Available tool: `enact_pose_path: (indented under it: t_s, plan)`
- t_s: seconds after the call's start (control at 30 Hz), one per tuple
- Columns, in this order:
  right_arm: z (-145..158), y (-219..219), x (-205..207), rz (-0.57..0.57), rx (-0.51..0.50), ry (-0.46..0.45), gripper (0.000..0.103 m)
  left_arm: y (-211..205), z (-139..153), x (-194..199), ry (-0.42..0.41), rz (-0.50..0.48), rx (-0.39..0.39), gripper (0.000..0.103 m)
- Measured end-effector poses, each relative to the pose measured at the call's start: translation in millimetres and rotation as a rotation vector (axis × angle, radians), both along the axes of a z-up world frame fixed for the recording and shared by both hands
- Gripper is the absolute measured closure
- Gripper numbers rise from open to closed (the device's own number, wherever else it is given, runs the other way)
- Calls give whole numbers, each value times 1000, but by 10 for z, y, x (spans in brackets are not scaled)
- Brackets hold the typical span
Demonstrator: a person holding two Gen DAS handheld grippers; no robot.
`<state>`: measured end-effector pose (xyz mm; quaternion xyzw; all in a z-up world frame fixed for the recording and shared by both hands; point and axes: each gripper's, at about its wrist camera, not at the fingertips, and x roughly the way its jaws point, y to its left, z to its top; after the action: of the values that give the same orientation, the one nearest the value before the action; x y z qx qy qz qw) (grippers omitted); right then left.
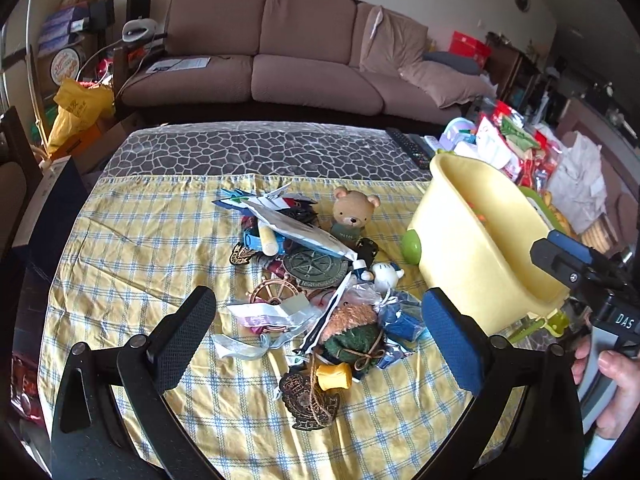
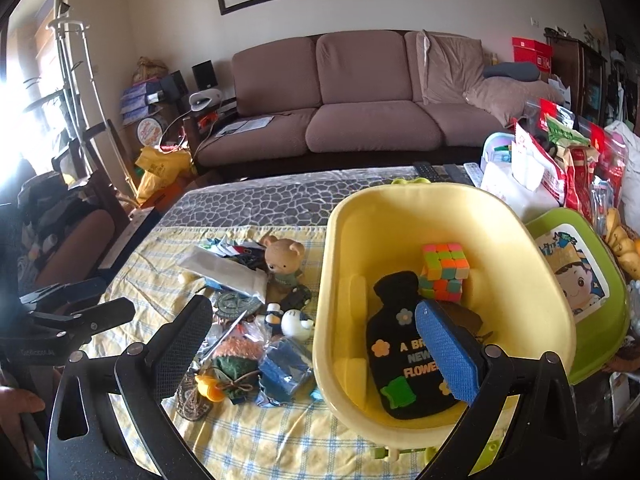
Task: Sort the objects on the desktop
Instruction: 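Move both grippers back from the tub toward the pile, then grasp the clear packet of blue cord with the right gripper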
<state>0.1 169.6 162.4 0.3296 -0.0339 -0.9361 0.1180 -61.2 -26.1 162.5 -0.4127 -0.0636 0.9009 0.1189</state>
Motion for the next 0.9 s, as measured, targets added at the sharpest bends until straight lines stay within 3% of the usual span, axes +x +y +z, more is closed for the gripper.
enact_pose_path:
  t_s: [0.5,0.9]
  plan:
    - [-207,-730,-149,129,47,-42,0,-531,-492,-108,-95,53,-8,0]
    - [-417,-1106,-339,184,46,-92,0,-956,-1026,-330,-226,103,38,0]
